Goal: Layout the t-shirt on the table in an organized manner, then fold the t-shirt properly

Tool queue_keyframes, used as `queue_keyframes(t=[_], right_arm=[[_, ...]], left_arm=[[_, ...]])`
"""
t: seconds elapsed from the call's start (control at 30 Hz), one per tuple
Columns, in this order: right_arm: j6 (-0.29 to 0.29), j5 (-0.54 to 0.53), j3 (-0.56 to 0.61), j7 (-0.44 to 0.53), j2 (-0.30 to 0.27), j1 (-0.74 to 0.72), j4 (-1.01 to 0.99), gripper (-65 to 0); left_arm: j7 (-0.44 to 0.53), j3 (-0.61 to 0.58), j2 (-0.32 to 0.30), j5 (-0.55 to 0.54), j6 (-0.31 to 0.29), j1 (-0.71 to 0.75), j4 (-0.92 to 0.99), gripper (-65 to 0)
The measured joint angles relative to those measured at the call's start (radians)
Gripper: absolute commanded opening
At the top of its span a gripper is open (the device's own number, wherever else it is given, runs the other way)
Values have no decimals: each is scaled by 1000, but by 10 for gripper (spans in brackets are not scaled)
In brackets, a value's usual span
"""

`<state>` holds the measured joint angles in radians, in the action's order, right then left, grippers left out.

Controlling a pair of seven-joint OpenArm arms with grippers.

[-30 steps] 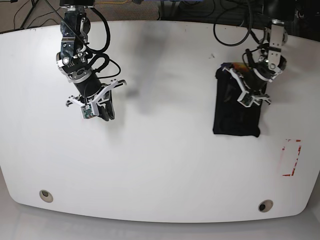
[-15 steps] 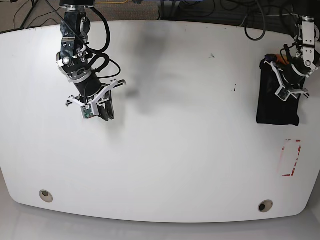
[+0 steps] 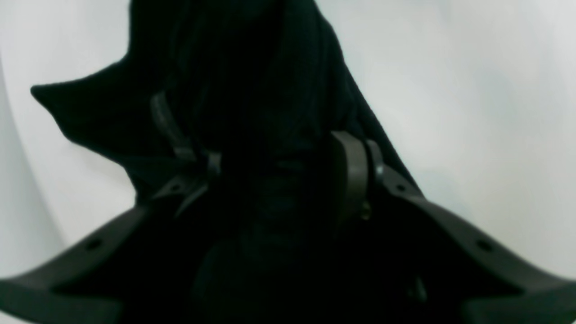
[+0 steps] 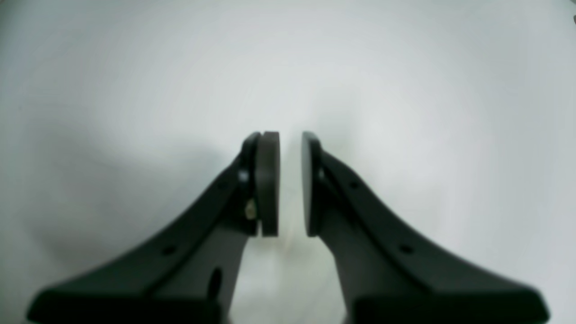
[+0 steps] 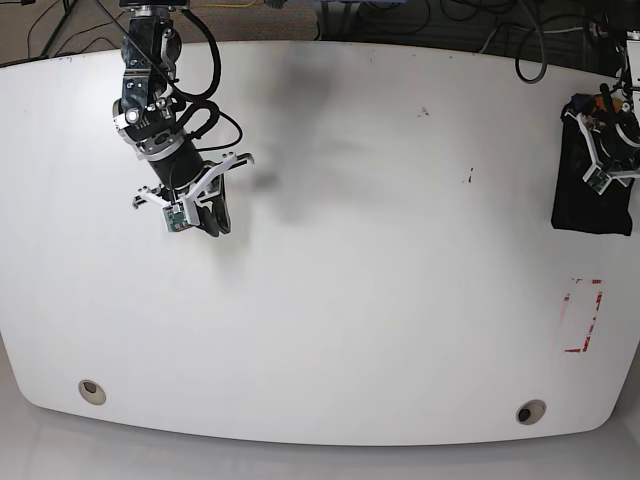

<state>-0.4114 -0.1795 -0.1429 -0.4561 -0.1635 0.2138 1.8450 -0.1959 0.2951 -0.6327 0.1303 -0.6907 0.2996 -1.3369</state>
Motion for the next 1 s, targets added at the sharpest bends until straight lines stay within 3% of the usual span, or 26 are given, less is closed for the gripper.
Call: queue_keyframes(t=[0.23, 0.5, 0.67, 0.87, 1.0], right_arm=[[-46, 0, 1, 2, 0, 13, 0, -569], [-42, 0, 0, 2, 0, 17, 0, -569], [-34, 40, 21, 3, -3, 17, 1, -571], [-42, 239, 93, 12, 4, 19, 2, -572], [-42, 265, 80, 85, 35, 22, -1, -572]], left_arm=[[-18, 0, -20, 13, 1, 2, 0, -390], [-46, 30, -18, 32, -7, 4, -32, -390], [-80, 51, -4, 58, -15, 33, -174, -390], [-54, 76, 80, 44, -17, 35, -382, -392], [-56, 79, 166, 51, 13, 29, -458, -392]])
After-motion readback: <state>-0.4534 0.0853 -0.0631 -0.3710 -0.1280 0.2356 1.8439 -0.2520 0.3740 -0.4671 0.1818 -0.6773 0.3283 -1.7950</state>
